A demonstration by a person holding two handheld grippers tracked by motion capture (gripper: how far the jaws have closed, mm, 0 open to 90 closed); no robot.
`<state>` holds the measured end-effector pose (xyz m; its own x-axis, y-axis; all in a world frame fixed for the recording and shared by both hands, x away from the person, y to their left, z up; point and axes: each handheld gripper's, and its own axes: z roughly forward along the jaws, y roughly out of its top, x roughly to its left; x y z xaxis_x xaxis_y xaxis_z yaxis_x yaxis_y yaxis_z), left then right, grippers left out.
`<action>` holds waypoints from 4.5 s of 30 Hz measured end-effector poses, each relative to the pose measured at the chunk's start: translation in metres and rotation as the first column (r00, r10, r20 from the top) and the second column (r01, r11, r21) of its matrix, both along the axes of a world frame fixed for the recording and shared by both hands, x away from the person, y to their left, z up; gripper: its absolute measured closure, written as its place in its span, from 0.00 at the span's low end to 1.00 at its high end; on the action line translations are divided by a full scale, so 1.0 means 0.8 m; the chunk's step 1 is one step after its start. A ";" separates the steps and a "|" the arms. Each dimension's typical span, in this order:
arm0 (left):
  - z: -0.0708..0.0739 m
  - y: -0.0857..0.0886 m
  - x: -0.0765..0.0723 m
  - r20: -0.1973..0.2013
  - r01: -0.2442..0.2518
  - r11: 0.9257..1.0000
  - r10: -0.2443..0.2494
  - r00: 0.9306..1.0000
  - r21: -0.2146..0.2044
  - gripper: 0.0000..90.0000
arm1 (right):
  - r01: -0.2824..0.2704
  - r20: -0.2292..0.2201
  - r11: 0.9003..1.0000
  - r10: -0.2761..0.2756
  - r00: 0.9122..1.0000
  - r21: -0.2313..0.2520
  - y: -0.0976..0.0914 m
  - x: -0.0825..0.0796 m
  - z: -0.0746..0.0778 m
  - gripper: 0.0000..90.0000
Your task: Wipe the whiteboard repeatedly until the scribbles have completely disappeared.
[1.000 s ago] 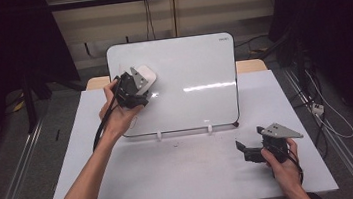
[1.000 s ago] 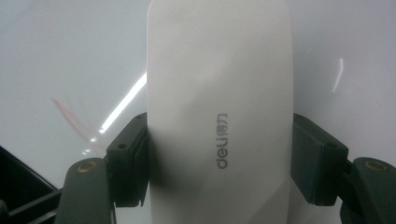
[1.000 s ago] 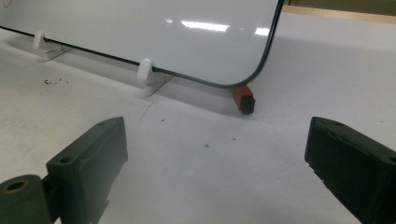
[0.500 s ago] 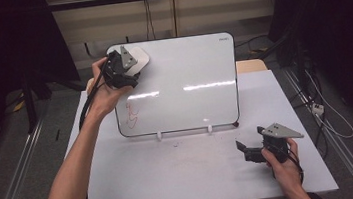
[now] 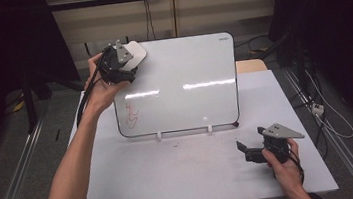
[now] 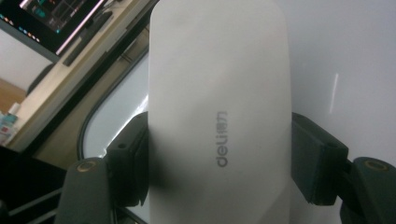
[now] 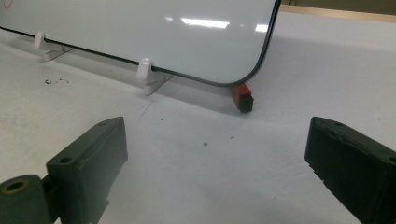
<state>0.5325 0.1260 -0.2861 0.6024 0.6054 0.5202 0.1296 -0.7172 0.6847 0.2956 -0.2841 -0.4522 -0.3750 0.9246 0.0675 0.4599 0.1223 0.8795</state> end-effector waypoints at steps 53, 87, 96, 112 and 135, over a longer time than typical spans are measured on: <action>-0.119 -0.028 -0.113 -0.053 -0.018 0.993 0.024 0.998 0.119 0.35 | 0.002 0.001 1.000 -0.001 1.000 -0.005 0.004 0.000 0.001 0.06; -0.110 0.004 -0.097 -0.006 -0.014 0.999 0.014 1.000 0.031 0.35 | 0.002 -0.002 1.000 -0.002 1.000 0.000 0.003 0.000 0.000 0.07; -0.134 0.008 -0.119 0.001 -0.006 0.999 0.005 1.000 0.047 0.35 | 0.001 0.000 1.000 -0.001 1.000 -0.001 0.003 0.000 0.000 0.06; -0.159 -0.006 -0.141 -0.003 -0.017 0.998 0.017 1.000 0.061 0.35 | 0.000 -0.002 1.000 0.000 1.000 -0.001 0.004 -0.001 0.001 0.06; -0.132 -0.001 -0.121 -0.023 -0.056 0.998 0.057 0.998 0.014 0.35 | -0.003 0.000 1.000 0.003 1.000 0.002 0.003 -0.001 0.001 0.07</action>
